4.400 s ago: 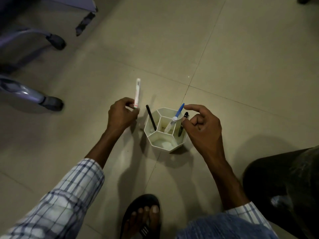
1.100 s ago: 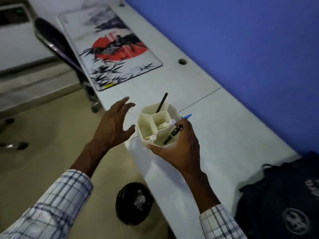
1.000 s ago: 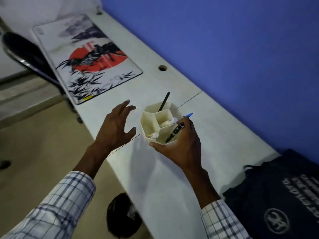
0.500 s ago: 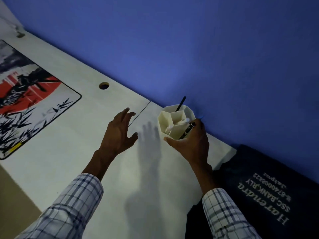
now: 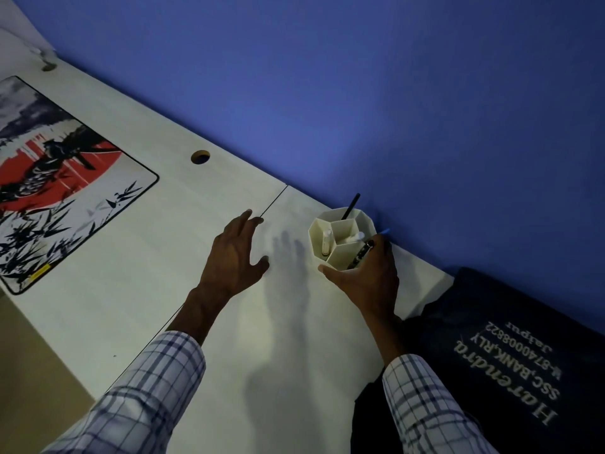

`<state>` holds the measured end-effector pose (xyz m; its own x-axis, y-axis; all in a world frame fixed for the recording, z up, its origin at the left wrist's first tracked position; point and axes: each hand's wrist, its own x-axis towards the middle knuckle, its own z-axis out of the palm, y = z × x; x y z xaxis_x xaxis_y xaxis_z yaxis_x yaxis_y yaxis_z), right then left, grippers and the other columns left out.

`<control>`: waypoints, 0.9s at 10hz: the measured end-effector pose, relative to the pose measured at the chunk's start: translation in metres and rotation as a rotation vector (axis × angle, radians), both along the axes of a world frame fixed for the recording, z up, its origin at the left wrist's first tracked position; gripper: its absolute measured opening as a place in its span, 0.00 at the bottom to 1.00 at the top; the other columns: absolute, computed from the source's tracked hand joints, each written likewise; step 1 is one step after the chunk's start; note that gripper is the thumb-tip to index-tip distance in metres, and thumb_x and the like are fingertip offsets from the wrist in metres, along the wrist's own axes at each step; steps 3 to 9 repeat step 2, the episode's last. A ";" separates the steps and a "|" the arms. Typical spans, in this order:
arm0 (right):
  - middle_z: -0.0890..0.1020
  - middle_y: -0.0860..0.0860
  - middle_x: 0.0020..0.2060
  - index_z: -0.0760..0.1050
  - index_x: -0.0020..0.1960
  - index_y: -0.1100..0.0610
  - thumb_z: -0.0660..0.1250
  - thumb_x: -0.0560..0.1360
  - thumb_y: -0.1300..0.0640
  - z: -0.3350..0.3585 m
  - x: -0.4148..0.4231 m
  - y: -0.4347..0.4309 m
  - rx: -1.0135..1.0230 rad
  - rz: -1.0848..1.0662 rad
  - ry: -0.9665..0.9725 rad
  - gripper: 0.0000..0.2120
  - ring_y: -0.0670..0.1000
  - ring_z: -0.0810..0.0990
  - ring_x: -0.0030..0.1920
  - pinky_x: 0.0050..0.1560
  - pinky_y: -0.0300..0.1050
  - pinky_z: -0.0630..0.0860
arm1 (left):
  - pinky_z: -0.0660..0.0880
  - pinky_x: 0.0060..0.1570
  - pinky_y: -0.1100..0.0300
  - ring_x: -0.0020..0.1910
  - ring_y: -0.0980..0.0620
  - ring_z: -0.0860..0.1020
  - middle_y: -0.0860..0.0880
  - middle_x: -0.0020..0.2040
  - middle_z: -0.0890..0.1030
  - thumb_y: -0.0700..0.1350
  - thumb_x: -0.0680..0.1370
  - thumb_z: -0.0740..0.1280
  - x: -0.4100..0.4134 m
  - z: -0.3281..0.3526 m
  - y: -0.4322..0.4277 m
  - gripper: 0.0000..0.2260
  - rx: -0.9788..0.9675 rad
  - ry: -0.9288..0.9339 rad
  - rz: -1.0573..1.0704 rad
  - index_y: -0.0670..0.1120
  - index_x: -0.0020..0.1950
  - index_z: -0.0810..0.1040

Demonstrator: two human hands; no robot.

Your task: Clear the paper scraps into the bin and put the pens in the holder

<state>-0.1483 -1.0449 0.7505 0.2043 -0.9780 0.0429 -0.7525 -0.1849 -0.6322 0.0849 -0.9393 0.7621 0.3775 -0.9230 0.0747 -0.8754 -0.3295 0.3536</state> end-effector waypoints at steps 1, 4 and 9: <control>0.78 0.51 0.60 0.68 0.66 0.55 0.73 0.49 0.23 0.001 -0.001 0.002 -0.001 0.040 -0.003 0.54 0.52 0.78 0.59 0.51 0.50 0.81 | 0.73 0.61 0.47 0.70 0.42 0.70 0.44 0.75 0.66 0.50 0.68 0.74 -0.001 0.009 0.008 0.34 -0.002 -0.004 0.010 0.46 0.72 0.68; 0.78 0.51 0.59 0.69 0.63 0.54 0.71 0.50 0.22 0.004 -0.006 -0.002 -0.063 0.019 -0.008 0.52 0.52 0.77 0.59 0.51 0.55 0.81 | 0.73 0.60 0.48 0.70 0.43 0.70 0.45 0.75 0.66 0.50 0.69 0.74 -0.002 0.013 0.015 0.34 -0.020 -0.006 0.020 0.46 0.72 0.68; 0.78 0.51 0.59 0.69 0.63 0.54 0.71 0.50 0.22 0.004 -0.006 -0.002 -0.063 0.019 -0.008 0.52 0.52 0.77 0.59 0.51 0.55 0.81 | 0.73 0.60 0.48 0.70 0.43 0.70 0.45 0.75 0.66 0.50 0.69 0.74 -0.002 0.013 0.015 0.34 -0.020 -0.006 0.020 0.46 0.72 0.68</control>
